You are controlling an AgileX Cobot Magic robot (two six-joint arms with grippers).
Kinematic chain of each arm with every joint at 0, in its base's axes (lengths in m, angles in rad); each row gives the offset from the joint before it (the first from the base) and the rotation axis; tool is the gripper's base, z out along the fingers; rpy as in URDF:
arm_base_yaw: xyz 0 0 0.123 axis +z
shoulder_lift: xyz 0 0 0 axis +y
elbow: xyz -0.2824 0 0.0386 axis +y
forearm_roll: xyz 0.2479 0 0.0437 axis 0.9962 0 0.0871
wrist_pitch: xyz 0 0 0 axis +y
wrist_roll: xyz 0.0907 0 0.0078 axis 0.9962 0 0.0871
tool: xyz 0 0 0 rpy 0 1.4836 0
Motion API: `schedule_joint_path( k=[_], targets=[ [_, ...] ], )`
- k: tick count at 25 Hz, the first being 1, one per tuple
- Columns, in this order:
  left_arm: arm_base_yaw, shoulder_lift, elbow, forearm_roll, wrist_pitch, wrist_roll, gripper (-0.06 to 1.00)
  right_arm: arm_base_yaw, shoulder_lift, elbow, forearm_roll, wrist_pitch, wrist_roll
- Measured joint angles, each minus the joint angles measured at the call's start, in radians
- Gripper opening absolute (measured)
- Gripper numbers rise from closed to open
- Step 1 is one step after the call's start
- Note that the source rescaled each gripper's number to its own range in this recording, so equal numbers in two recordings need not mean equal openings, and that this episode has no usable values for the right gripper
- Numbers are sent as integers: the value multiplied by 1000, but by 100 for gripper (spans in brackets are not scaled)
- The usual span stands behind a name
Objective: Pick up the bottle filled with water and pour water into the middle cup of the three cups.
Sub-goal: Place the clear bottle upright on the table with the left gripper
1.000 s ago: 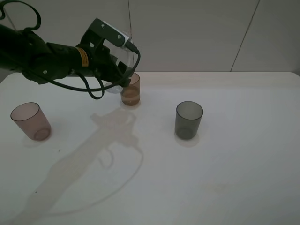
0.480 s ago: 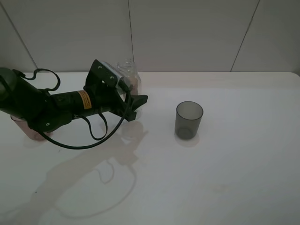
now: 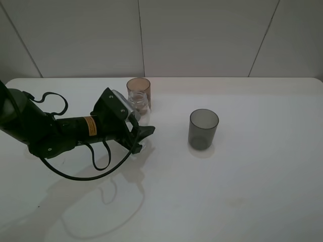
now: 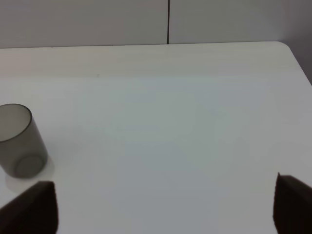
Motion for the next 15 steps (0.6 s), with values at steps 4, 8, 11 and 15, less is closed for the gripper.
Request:
schedule_joint_path(
  k=[4,8,11,15],
  targets=[
    [0,0,16,-4,-28,21,2,0,0,0,0,0,0],
    [0,0,17,-7,-41,22,2,0,0,0,0,0,0],
    [0,0,17,-8,-76,23,33,0,0,0,0,0,0],
    [0,0,17,-12,-98,26,94,0,0,0,0,0,0]
  ],
)
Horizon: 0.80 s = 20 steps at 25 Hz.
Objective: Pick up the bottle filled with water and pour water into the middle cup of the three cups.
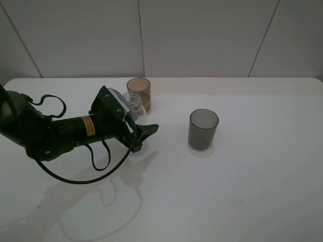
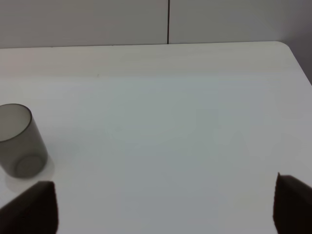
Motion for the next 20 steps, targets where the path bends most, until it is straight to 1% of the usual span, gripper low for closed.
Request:
schedule_joint_path(
  k=[2,8,16,18,20],
  targets=[
    [0,0,0,0,-4,0,99,0,0,0,0,0,0],
    [0,-49,1,-9,-40,0,100,0,0,0,0,0,0],
    [0,-270,3,-26,-40,0,100,0,0,0,0,0,0],
    [0,-334,3,-31,-27,0,100,0,0,0,0,0,0],
    [0,-408,3,-46,12,-18,100,0,0,0,0,0,0]
  ],
)
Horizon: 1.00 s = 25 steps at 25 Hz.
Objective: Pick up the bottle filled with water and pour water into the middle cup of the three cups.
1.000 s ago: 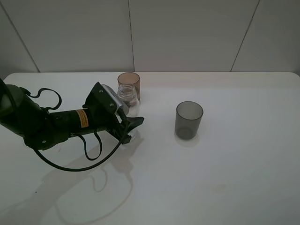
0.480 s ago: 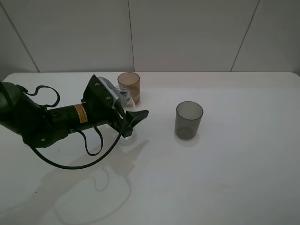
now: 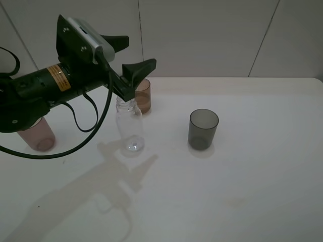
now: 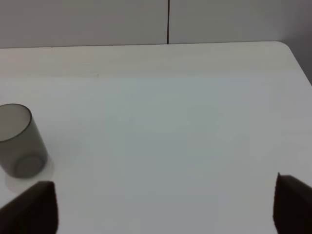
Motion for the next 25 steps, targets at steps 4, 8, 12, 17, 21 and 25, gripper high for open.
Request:
schedule_joint_path(
  k=[4,8,12,17,21,25],
  targets=[
    [0,-203,0,-88,235,-114,100,0,0,0,0,0,0],
    [0,-439,0,-247,620,-167,100,0,0,0,0,0,0],
    [0,-662,0,-350,967,-174,100,0,0,0,0,0,0],
    [0,-907,-4,-363,1330,-175,100,0,0,0,0,0,0],
    [0,-1070,-29,-334,1606,-183,100,0,0,0,0,0,0],
    [0,-1179,-55,-221,1826,-241,100,0,0,0,0,0,0]
  ],
)
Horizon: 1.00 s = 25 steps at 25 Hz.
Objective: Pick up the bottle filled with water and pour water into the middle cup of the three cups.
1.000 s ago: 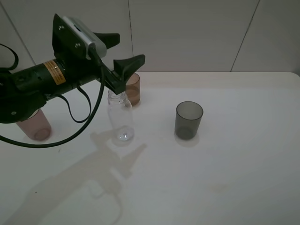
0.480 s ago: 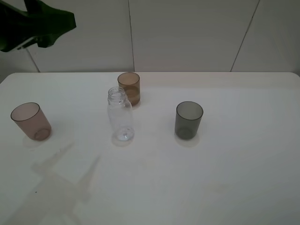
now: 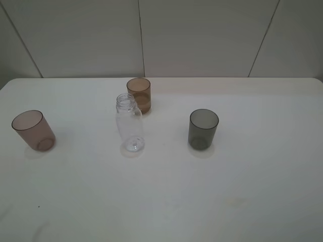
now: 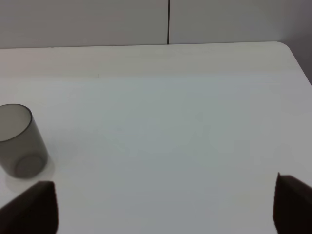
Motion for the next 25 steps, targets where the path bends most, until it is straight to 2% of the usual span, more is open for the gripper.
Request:
schedule_joint_path(
  k=[3,7,15,21,25],
  targets=[
    [0,-53,-3,52,150,-45,100,0,0,0,0,0,0],
    [0,-122,-3,34,253,-54,100,0,0,0,0,0,0],
    [0,-297,-3,-58,308,54,100,0,0,0,0,0,0],
    [0,-382,-3,-70,376,128,100,0,0,0,0,0,0],
    [0,-430,34,-108,402,167,100,0,0,0,0,0,0]
  ],
)
